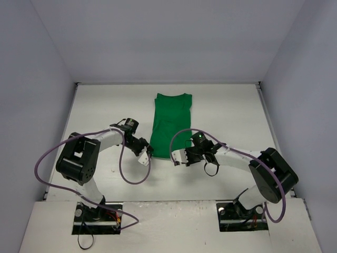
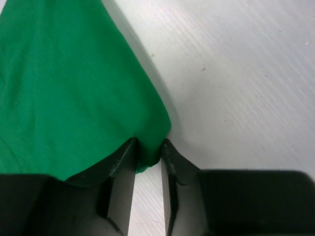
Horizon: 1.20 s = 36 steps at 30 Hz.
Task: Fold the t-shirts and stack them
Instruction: Grab one side of the 2/3 rectangular tshirt with both arms, then fold the long partially folded tshirt into a neat square
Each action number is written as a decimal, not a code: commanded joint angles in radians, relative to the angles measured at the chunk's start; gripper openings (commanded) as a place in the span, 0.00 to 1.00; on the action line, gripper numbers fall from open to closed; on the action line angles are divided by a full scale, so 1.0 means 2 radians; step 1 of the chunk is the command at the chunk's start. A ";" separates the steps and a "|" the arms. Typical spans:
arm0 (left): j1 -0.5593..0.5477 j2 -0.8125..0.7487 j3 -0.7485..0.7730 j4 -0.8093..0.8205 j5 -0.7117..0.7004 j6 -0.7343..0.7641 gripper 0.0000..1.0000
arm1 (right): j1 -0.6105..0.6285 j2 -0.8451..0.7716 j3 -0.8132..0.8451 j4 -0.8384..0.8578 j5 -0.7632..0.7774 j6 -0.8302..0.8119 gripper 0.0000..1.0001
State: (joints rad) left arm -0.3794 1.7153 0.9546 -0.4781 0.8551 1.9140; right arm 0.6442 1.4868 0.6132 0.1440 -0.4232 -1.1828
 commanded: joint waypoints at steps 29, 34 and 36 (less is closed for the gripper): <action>-0.023 -0.427 -0.129 -0.044 0.098 -0.453 0.00 | 0.050 -0.185 0.097 -0.129 -0.123 0.153 0.00; 0.024 -0.343 -0.075 0.061 0.126 -0.618 0.00 | -0.014 -0.066 0.189 -0.131 -0.216 0.172 0.00; 0.047 -0.294 -0.039 0.087 0.148 -0.672 0.00 | -0.070 -0.004 0.251 -0.132 -0.260 0.211 0.00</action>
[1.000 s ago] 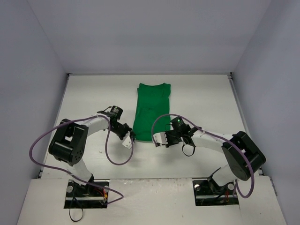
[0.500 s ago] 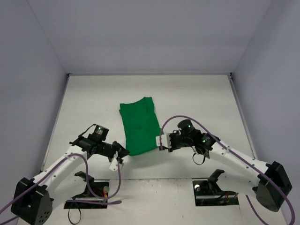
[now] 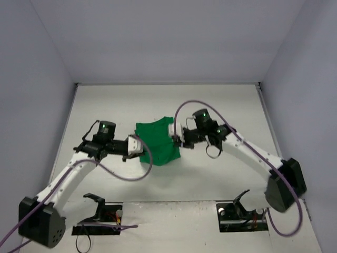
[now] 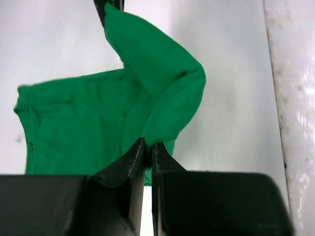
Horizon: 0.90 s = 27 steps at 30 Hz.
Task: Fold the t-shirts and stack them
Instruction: Fold the long partially folded tshirt into a neat square
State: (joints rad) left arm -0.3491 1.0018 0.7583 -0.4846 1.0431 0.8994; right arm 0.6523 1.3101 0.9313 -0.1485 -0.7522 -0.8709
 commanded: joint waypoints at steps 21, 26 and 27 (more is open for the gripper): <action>0.192 0.475 0.309 0.287 0.143 -0.466 0.00 | -0.183 0.547 0.545 0.015 -0.279 0.269 0.00; 0.201 0.430 0.251 0.287 0.148 -0.427 0.00 | -0.177 0.576 0.587 0.015 -0.286 0.268 0.00; 0.202 0.410 0.241 0.287 0.144 -0.424 0.00 | -0.174 0.577 0.590 0.016 -0.288 0.267 0.00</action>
State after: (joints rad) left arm 0.0449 1.9806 1.2774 0.0136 1.2690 0.0241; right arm 0.2870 2.5028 2.0282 -0.1401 -1.2533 -0.3667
